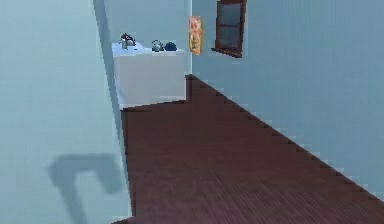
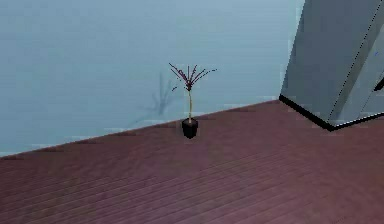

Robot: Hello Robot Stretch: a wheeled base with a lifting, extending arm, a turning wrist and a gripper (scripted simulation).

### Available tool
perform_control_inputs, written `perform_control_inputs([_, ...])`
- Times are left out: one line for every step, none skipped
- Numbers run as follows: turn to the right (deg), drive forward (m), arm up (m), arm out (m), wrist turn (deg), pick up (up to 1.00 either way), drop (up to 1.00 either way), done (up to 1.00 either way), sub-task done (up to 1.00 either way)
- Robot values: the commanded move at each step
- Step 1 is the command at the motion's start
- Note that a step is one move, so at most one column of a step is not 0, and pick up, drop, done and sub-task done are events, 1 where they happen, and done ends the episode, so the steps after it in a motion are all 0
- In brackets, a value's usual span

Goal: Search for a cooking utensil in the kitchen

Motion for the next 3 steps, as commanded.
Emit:
perform_control_inputs([0.0, 0.95, 0.00, 0.00, 0.0, 0.00, 0.00, 0.00, 0.00])
perform_control_inputs([-42.0, 0.00, 0.00, 0.00, 0.0, 0.00, 0.00, 0.00, 0.00])
perform_control_inputs([0.0, 0.05, 0.00, 0.00, 0.0, 0.00, 0.00, 0.00, 0.00])
